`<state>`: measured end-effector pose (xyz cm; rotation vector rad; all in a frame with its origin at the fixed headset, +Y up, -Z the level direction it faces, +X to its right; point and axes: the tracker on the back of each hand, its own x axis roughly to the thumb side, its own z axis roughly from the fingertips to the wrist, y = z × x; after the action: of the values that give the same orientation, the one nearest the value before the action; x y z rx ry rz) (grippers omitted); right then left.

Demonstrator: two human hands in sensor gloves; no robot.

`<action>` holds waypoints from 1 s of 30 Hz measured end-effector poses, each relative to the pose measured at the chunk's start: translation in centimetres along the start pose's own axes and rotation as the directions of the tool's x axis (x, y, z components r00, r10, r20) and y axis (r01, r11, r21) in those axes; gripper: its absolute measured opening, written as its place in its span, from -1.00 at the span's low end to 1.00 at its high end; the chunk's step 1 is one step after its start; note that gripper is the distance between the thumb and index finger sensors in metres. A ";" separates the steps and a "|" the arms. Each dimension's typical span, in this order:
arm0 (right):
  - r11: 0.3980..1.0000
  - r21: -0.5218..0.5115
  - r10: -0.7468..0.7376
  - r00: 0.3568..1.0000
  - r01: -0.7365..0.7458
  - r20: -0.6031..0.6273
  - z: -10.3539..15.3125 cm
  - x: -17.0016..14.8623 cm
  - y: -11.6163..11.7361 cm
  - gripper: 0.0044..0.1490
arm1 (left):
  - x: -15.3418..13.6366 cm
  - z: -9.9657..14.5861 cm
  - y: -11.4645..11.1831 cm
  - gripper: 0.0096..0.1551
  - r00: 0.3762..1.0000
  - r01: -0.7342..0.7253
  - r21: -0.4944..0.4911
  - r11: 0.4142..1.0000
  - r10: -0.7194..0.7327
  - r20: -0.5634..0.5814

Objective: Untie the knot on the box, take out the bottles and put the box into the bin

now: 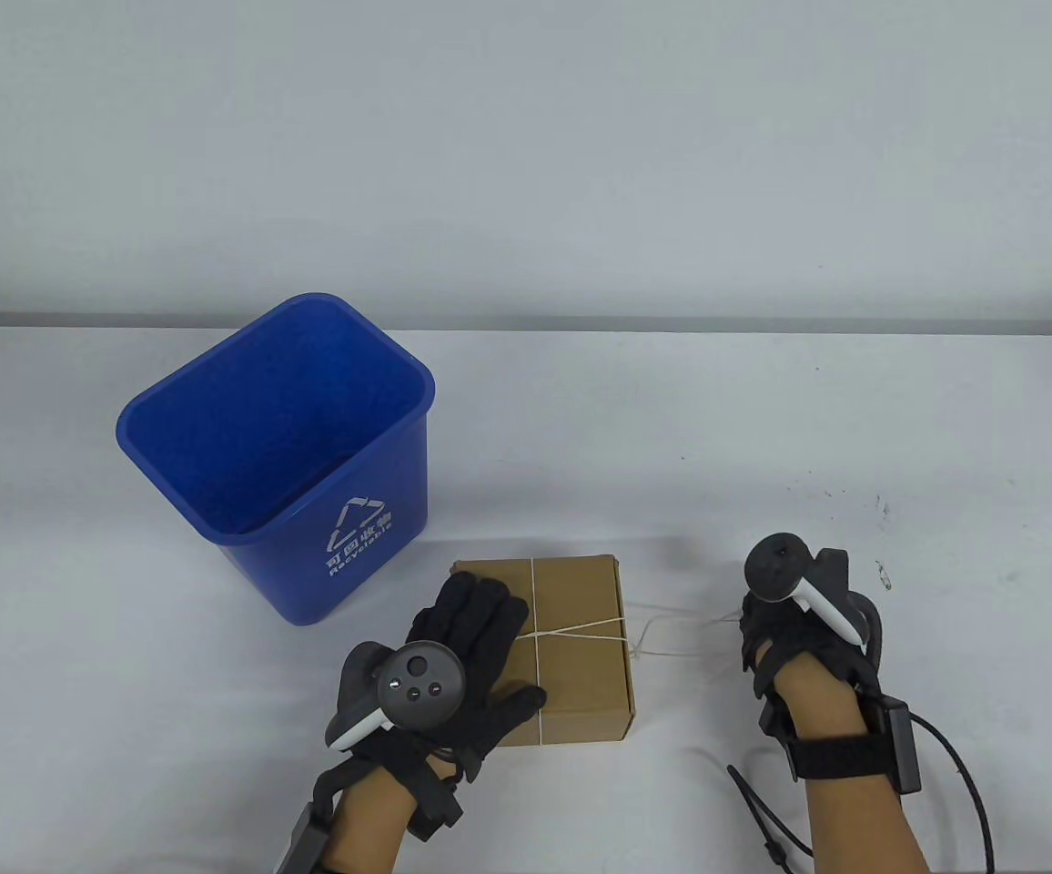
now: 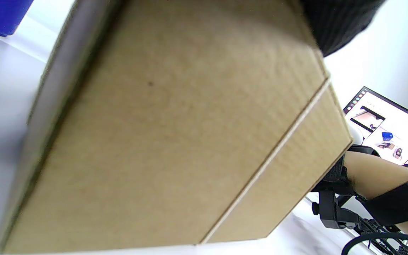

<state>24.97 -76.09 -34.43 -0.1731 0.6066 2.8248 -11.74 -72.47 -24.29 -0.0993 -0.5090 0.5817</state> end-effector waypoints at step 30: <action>0.982 -0.136 -0.029 0.822 0.129 0.569 7.1 9.8 -1.0 -0.34 | -0.1 0.0 0.1 0.11 1.000 -0.011 -0.008 1.000 0.011 0.002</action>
<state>15.30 -70.13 -29.97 0.5844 0.2132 2.6381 -11.83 -72.43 -24.35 -0.1093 -0.5128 0.5906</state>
